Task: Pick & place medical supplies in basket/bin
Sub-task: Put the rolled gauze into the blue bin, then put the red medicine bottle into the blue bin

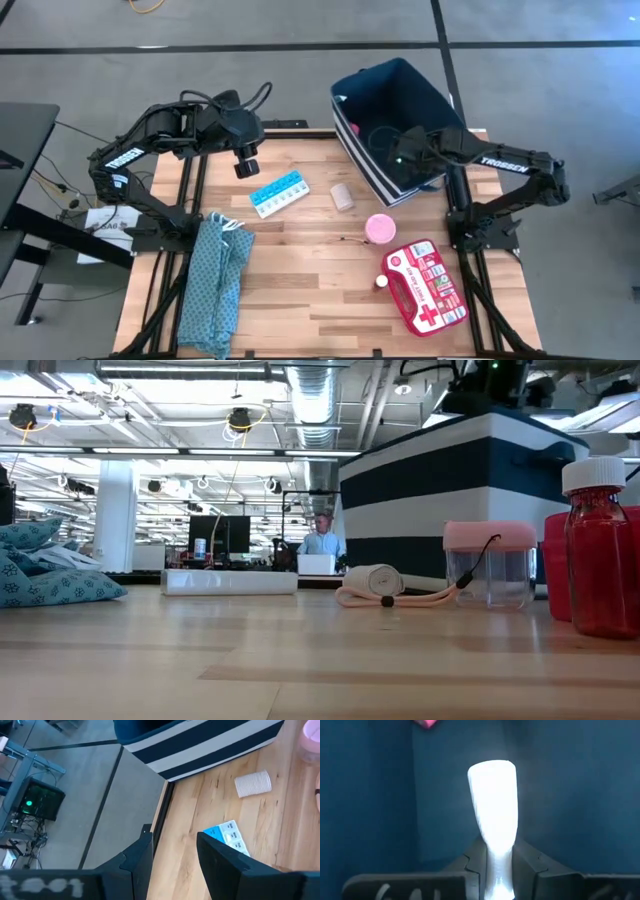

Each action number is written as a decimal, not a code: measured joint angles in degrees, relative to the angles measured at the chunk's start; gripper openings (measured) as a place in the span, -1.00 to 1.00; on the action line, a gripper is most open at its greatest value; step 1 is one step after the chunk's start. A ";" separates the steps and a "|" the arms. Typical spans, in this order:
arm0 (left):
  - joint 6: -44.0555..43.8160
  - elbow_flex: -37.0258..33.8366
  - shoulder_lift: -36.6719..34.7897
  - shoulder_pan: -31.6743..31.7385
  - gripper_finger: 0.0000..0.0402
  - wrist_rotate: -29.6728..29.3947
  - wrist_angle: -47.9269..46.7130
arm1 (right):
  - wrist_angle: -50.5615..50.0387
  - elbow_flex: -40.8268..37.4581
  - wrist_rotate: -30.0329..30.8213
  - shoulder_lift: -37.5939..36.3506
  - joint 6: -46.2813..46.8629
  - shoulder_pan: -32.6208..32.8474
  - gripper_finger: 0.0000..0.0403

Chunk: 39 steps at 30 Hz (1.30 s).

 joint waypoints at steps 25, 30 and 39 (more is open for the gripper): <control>2.89 0.00 -0.01 0.00 -0.28 -0.29 0.22 | 0.51 4.95 -2.69 0.39 -17.49 -12.15 -0.06; 2.86 0.00 0.01 0.00 -0.28 -0.39 0.45 | 1.79 6.23 -4.35 0.31 -18.37 -14.24 -0.10; 1.14 0.00 0.01 0.00 -0.28 -0.38 0.42 | 2.54 8.08 -5.75 0.31 -21.14 -10.84 -0.16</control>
